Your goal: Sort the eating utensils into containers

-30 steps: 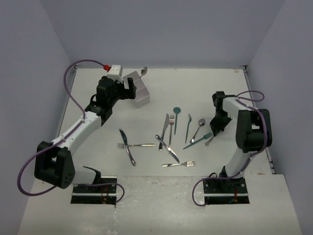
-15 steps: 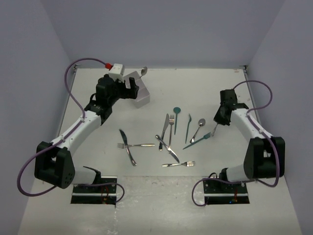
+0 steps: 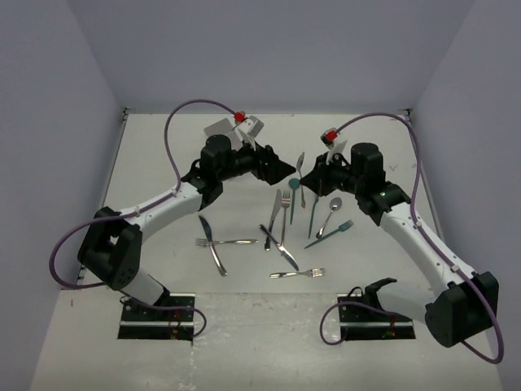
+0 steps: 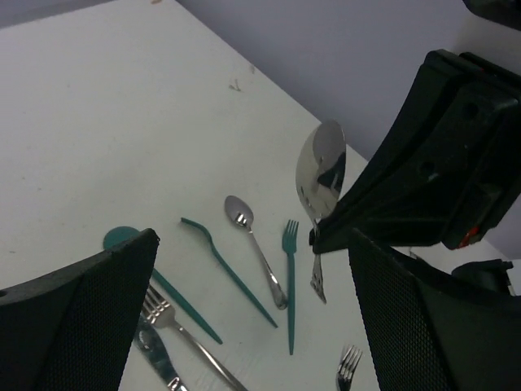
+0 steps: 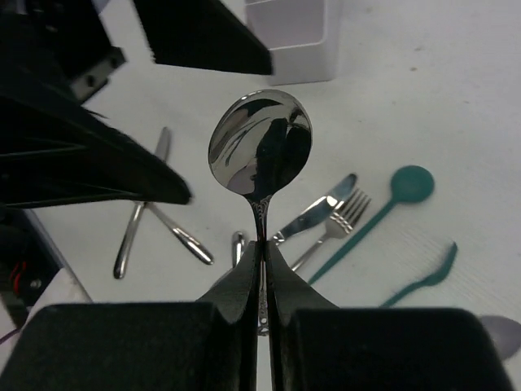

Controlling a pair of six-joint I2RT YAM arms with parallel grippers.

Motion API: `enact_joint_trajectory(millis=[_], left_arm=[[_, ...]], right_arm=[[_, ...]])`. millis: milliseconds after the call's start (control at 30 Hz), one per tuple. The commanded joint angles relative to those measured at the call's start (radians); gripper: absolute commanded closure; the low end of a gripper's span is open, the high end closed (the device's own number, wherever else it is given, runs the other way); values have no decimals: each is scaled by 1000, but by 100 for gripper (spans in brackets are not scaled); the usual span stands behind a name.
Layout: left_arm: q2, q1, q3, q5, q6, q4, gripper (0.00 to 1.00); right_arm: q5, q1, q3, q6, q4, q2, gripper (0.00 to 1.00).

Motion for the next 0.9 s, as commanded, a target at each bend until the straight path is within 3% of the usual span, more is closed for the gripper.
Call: enact_joint_trajectory(millis=[0, 100, 300, 500, 567, 600, 667, 767, 800, 867], left_arm=[[46, -26, 33, 63, -145, 174, 0], [48, -44, 12, 12, -165, 221, 0], [5, -86, -63, -135, -190, 285, 3], [7, -118, -59, -244, -190, 278, 34], [11, -123, -51, -239, -177, 267, 47], [11, -132, -51, -241, -162, 264, 58], [8, -139, -51, -259, -147, 241, 67], [8, -147, -42, -287, -125, 205, 88], [8, -149, -39, -293, -110, 199, 99], [2, -149, -36, -314, -83, 181, 100]], right_arm=[[-168, 48, 88, 16, 77, 33, 100], [-188, 56, 129, 71, 79, 55, 100], [-80, 77, 202, 139, -7, 118, 100], [-38, 102, 203, 168, 11, 132, 100], [14, 105, 217, 179, 2, 141, 100], [32, 106, 218, 190, 2, 144, 100], [67, 108, 221, 194, 10, 145, 100], [74, 109, 226, 203, 22, 145, 100], [77, 108, 229, 202, 20, 147, 100], [94, 109, 243, 204, -1, 152, 100]])
